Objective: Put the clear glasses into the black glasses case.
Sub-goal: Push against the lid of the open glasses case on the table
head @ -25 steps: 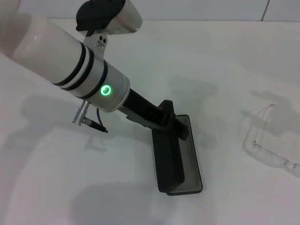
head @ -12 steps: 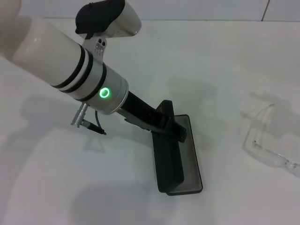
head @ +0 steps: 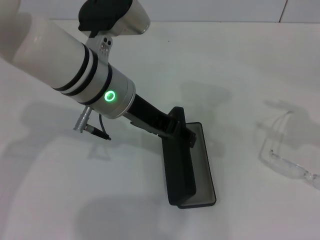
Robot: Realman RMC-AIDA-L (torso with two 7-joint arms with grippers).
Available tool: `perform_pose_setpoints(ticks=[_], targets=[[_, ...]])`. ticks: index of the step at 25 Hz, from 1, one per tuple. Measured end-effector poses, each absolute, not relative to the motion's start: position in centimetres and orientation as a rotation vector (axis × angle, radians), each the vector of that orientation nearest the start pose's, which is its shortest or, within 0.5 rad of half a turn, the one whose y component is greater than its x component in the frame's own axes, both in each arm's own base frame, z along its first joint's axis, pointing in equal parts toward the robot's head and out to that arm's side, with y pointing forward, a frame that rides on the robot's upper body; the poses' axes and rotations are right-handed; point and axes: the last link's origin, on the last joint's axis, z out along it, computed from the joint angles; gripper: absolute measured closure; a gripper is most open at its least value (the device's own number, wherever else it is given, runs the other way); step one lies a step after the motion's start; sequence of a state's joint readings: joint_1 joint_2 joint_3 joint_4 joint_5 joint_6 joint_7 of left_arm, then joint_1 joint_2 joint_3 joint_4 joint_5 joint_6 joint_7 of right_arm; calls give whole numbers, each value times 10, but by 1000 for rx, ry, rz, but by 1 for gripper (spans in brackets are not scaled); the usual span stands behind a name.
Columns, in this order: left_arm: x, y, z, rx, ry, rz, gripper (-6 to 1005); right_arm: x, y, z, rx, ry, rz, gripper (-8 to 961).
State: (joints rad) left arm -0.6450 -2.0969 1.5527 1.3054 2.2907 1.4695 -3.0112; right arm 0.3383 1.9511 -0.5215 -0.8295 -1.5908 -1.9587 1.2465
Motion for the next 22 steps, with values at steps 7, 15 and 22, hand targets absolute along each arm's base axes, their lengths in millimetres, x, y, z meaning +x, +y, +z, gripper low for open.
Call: perform_pose_setpoints(ticks=[7,15,22], targets=[[-124,337,-52,-2590,-1421,225,322,272,279,133,-2464,123,1055,317],[-125,340,-44,-2566,-1367,205,322,265,291,122,-2641,138,938,317],[-103,336,-14,-2574,-1220,23,322,253,300,112,-2811,105,818,317]])
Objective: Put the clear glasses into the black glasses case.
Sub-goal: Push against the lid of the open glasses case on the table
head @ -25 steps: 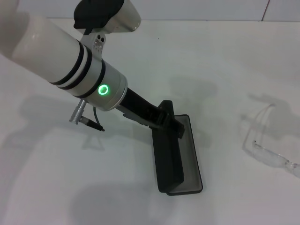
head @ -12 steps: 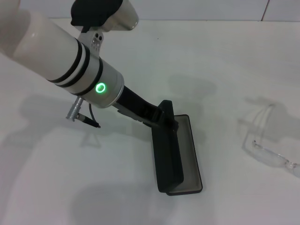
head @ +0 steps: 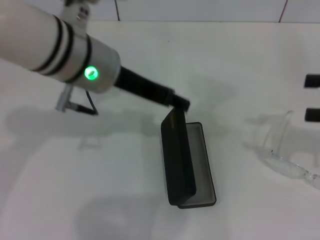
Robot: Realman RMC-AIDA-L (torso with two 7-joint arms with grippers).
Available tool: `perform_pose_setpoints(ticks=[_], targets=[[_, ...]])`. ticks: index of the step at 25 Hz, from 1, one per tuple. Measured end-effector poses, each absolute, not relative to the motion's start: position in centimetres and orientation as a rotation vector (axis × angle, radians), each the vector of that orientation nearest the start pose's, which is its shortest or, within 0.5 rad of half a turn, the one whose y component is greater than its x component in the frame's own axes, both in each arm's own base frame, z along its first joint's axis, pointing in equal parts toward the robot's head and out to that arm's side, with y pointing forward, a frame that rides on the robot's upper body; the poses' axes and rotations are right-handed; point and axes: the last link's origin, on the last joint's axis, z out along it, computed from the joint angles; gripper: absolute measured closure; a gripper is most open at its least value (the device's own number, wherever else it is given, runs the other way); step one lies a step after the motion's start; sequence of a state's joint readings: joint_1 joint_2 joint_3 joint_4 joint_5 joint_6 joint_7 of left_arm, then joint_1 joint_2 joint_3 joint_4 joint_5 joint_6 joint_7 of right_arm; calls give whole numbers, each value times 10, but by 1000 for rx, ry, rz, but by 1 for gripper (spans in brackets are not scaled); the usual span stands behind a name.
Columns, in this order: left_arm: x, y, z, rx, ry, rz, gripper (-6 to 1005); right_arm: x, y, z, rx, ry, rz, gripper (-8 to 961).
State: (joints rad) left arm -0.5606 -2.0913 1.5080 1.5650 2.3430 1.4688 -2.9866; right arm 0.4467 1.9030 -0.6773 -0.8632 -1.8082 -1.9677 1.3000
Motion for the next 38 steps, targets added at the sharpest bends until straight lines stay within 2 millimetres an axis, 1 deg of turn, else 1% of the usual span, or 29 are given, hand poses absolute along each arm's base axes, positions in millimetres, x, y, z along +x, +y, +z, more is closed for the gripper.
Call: perform_pose_setpoints(ticks=[1,2,3,5,7,8,10,12,13,14,15,17,19,20,21,23,25,26,29,33,36,38], targets=[[-103,336,-14,-2574,-1220,23,322,251,301,109,-2837,98,792,317],[-96,336,0,-2569,-1170,-54,322,249,301,108,-2859,93,769,317],[-93,337,8,-2573,-1145,-103,322,247,302,105,-2889,82,733,317],[-91,337,21,-2575,-1104,-183,322,242,305,100,-2960,46,641,317],[-92,340,40,-2562,-1050,-290,321,234,310,96,-3026,-13,542,317],[-92,342,53,-2552,-1021,-367,321,230,311,95,-3051,-42,492,317],[-95,345,74,-2526,-984,-494,321,216,319,93,-3095,-134,372,317],[-103,347,102,-2484,-942,-661,321,198,326,90,-3134,-239,249,317],[-104,346,110,-2483,-916,-719,321,190,329,88,-3151,-290,181,317],[-110,346,121,-2458,-912,-772,322,179,333,85,-3169,-360,82,317],[-113,345,128,-2448,-901,-811,322,171,336,83,-3178,-411,13,317],[-121,345,139,-2424,-888,-875,322,149,341,76,-3195,-563,-184,317],[-129,346,145,-2400,-887,-910,322,129,341,66,-3187,-735,-355,317],[-131,347,147,-2392,-887,-920,323,123,340,63,-3176,-795,-402,318],[-135,348,149,-2381,-887,-933,324,115,340,59,-3141,-898,-475,318],[-139,349,151,-2367,-890,-948,327,98,338,49,-3033,-1158,-619,319],[-142,350,153,-2359,-887,-965,329,90,337,43,-2976,-1293,-688,320],[-142,350,153,-2358,-884,-974,329,84,337,37,-2927,-1405,-739,321],[-146,346,156,-2340,-850,-1041,329,72,339,23,-2796,-1640,-802,322],[-155,342,158,-2302,-836,-1088,329,66,336,7,-2608,-1917,-835,322],[-165,342,158,-2264,-856,-1103,329,66,330,1,-2518,-2062,-838,322],[-170,341,158,-2245,-860,-1101,329,68,327,1,-2459,-2156,-803,322]])
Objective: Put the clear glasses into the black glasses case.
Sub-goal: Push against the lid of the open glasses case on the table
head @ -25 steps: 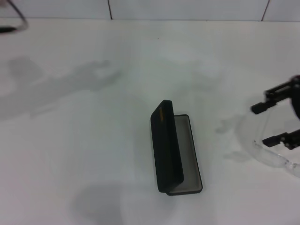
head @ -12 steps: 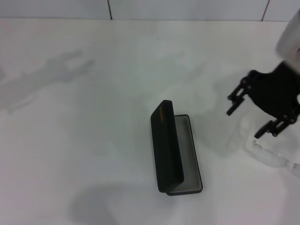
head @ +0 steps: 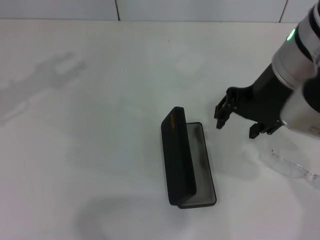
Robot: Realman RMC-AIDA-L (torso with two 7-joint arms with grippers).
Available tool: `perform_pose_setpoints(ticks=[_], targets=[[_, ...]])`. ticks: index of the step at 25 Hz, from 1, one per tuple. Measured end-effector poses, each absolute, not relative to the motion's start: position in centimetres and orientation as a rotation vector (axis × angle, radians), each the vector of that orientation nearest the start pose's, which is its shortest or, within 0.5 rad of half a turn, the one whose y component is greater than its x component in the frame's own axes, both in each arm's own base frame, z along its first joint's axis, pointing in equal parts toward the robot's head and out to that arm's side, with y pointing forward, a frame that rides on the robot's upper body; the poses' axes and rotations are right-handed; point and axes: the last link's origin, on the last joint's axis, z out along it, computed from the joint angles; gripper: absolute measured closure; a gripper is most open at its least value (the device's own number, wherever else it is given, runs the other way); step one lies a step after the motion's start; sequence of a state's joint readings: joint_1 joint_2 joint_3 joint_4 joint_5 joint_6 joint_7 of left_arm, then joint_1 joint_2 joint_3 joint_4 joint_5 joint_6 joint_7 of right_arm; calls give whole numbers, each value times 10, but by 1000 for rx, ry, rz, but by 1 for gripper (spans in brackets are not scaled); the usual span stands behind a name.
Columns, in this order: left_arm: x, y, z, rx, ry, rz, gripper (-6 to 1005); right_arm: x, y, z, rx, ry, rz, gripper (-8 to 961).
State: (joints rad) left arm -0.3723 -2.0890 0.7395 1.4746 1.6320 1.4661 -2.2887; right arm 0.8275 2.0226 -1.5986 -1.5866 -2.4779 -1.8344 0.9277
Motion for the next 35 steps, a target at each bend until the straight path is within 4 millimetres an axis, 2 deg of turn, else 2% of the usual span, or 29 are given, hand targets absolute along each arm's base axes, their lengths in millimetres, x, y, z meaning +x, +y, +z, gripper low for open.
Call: perform_pose_setpoints(ticks=[6,11,15,26,31,33,35], targets=[[-174,341,159,-2231,-853,-1095,329,77,322,1,-2308,-2352,-704,322],[-171,338,160,-2243,-788,-1121,329,72,322,-1,-2246,-2431,-584,321],[-171,333,162,-2240,-742,-1168,329,69,325,-3,-2225,-2441,-548,321],[-179,329,151,-2269,-740,-1139,330,77,339,-26,-2297,-2427,-480,321],[-181,326,149,-2281,-741,-1133,330,73,343,-32,-2293,-2426,-457,321],[-182,324,148,-2288,-743,-1131,330,71,344,-34,-2287,-2432,-456,390],[-182,323,148,-2291,-743,-1131,330,70,344,-34,-2282,-2440,-456,395]])
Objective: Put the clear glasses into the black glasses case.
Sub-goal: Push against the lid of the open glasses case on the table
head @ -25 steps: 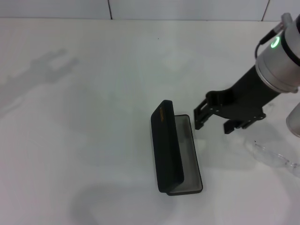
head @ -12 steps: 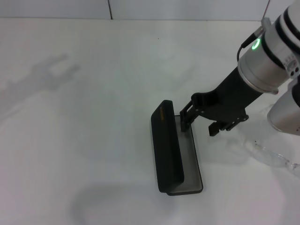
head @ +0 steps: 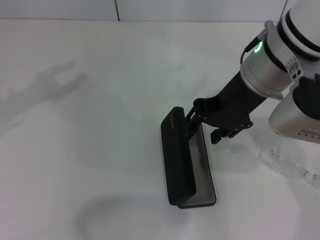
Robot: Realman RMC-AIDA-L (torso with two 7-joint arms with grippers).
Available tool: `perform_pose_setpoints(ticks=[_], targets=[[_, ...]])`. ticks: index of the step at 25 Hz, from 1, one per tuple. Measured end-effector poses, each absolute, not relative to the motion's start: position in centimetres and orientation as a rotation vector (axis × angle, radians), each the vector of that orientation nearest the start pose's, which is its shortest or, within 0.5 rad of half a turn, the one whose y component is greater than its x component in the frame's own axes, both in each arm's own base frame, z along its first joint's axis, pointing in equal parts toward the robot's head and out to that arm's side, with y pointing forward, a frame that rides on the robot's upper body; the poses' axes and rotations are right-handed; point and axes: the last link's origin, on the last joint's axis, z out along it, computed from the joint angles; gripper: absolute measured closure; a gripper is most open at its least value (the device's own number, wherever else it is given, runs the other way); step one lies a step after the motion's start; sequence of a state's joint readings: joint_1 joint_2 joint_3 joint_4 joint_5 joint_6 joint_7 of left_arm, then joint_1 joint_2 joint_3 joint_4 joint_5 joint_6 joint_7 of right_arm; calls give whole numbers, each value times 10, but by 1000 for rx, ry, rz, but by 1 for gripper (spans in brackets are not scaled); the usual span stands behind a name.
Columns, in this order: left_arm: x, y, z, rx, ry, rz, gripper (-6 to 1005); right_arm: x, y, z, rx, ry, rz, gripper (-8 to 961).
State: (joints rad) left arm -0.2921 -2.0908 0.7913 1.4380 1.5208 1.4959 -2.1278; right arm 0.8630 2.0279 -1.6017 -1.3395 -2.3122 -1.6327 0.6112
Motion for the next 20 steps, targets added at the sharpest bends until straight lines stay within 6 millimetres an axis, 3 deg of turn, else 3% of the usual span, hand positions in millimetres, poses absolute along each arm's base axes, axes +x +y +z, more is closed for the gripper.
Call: perform_pose_setpoints(ticks=[20], targets=[[-183,320,146,-2296,-743,-1142,330,68,349,-60,1939,2123,335,415]])
